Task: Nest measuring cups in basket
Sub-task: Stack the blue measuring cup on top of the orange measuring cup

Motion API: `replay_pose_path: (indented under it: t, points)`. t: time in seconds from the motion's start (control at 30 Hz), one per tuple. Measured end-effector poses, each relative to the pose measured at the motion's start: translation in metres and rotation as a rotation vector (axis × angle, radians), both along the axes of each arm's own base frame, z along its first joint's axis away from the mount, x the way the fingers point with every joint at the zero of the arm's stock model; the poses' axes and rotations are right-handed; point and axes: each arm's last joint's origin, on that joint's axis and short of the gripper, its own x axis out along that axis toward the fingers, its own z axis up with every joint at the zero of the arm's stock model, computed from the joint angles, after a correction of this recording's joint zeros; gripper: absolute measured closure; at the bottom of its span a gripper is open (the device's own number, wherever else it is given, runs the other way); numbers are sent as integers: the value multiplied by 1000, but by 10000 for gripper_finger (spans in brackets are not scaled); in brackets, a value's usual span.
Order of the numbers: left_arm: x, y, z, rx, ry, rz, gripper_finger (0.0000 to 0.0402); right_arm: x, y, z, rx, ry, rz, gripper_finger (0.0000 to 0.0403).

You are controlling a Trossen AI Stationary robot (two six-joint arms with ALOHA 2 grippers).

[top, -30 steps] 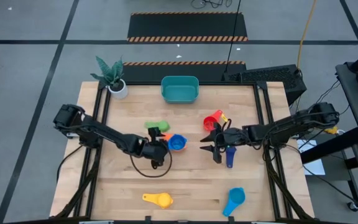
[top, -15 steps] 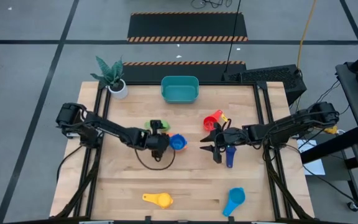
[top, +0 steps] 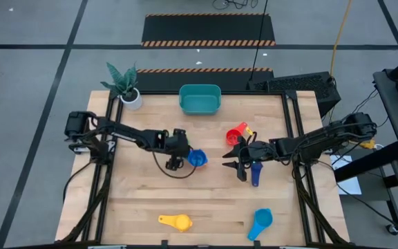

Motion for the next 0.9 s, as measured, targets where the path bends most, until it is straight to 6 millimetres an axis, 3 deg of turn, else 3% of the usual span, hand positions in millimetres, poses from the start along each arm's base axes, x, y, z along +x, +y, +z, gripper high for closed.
replay_pose_path:
  t: [0.23,0.63,0.9]
  points:
    - [-1,13,0,-55,-1,5,14,0,0,0,0,0,1,259]
    - [-2,-1,-1,-125,9,56,168,0,0,0,2,0,5,259]
    - [-3,-15,-2,-211,12,177,203,0,0,0,2,1,5,259]
